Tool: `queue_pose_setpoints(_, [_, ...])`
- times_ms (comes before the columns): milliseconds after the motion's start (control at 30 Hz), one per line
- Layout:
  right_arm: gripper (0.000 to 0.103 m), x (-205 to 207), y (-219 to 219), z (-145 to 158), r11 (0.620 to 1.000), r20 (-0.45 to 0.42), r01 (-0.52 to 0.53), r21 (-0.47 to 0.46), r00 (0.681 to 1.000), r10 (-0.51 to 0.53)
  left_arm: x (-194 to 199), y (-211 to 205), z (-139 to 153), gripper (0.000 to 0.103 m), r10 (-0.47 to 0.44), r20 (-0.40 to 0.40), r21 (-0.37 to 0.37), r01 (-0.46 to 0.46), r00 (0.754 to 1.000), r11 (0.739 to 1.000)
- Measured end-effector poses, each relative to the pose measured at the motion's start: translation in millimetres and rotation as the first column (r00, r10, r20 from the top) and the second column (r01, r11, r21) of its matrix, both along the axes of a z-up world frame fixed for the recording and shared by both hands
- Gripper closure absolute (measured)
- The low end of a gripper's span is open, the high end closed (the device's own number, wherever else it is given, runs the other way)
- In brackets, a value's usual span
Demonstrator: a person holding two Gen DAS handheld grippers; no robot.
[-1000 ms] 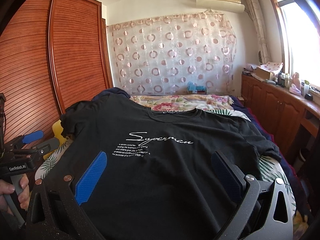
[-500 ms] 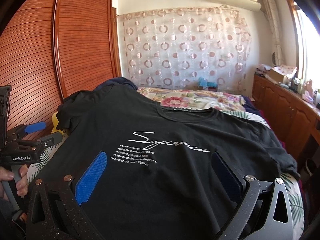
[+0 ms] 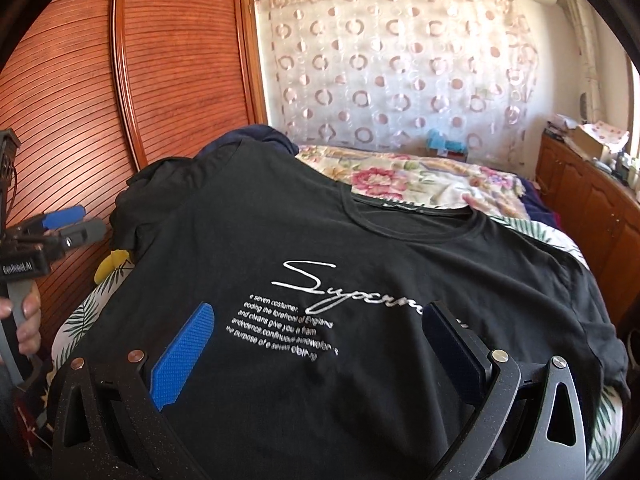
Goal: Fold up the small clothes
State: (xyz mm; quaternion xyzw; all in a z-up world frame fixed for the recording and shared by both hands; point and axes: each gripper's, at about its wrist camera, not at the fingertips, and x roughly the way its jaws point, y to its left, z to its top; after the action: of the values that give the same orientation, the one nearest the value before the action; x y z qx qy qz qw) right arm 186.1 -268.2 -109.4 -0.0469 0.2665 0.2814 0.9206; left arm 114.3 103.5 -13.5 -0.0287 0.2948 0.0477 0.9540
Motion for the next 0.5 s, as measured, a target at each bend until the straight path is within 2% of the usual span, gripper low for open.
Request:
queue_pose_setpoints(300, [0.0, 59, 21, 4, 0.998, -0.076, -0.056, -0.035, 0.996, 0.054, 40, 48, 7, 0.0, 0.044, -0.038, -0.007, -0.044, 0.998, 0.999])
queue_pose_setpoints(500, [0.0, 86, 33, 5, 0.994, -0.112, -0.089, -0.059, 0.99, 0.082, 64, 88, 11, 0.0, 0.071, -0.043, -0.051, -0.074, 0.997, 0.996])
